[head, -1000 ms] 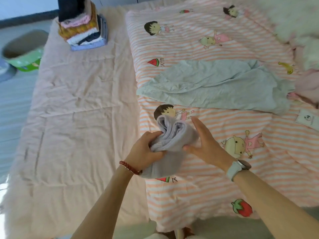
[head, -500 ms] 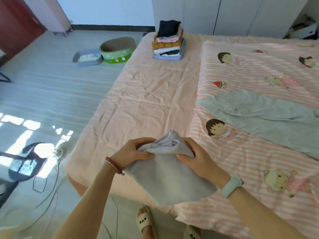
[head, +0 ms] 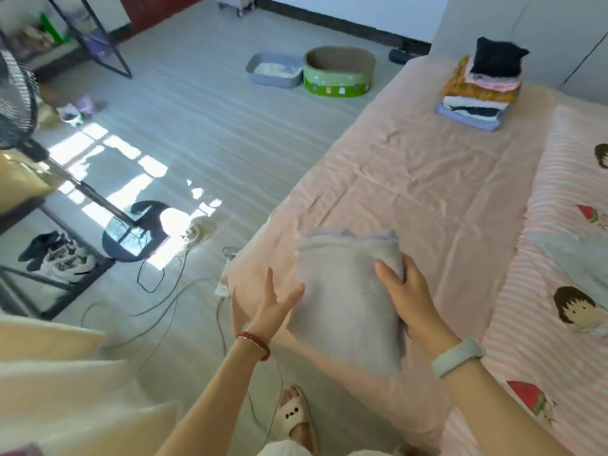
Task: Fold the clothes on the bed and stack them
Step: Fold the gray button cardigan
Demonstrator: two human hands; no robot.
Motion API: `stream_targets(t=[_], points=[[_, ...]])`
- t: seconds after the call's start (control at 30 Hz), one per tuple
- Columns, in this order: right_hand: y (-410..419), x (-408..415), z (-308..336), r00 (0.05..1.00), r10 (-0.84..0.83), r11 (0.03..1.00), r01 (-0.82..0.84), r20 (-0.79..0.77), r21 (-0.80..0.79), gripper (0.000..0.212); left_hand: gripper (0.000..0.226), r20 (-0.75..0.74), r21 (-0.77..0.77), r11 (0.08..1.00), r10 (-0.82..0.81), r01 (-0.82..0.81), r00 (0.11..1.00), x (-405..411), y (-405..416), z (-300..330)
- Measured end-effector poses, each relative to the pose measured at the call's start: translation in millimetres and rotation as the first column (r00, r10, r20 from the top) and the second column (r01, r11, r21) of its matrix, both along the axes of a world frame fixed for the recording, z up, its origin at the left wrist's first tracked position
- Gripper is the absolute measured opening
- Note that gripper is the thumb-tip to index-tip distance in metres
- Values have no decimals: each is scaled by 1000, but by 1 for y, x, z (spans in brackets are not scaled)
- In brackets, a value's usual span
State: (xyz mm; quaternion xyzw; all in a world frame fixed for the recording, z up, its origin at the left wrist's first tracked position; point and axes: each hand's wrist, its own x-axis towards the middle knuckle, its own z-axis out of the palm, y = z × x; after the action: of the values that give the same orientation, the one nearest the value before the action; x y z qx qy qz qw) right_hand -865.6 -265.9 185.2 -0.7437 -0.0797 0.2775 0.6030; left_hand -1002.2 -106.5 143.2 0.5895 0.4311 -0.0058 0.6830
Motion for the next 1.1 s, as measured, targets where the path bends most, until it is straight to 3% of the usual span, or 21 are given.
stream_targets(t=[0.03,0.13,0.2,0.4,0.53,0.6,0.8,0.9,1.1], points=[[14,-2,-1,997,10,999,-6,-81,49,19,91,17,-85,996,41,-39,999,-5,17,-2],[50,-9,-10,973,61,994,-40,-224,100,26,106,54,-297,955,36,-18,998,-20,62,-12],[68,-10,-22,969,75,996,-63,-235,60,27,87,57,-352,936,36,-13,998,-24,75,-13],[111,-6,-54,973,132,984,-152,-188,-96,29,62,-56,-79,995,64,-68,996,-22,97,-32],[150,-4,-68,974,134,973,-164,-185,-160,46,52,-119,26,982,187,-185,975,-11,117,-23],[167,-6,-70,973,113,979,-144,-201,-146,40,46,-157,63,976,214,-207,964,-8,130,-23],[207,-11,-69,955,98,984,-136,-280,-118,28,26,-186,80,977,208,-196,960,-7,171,-20],[236,-11,-70,951,90,986,-127,-295,-112,21,27,-194,67,978,209,-200,958,-7,202,-23],[324,-13,-74,950,128,990,-141,-285,-26,46,22,-142,83,980,192,-181,971,1,311,-23]])
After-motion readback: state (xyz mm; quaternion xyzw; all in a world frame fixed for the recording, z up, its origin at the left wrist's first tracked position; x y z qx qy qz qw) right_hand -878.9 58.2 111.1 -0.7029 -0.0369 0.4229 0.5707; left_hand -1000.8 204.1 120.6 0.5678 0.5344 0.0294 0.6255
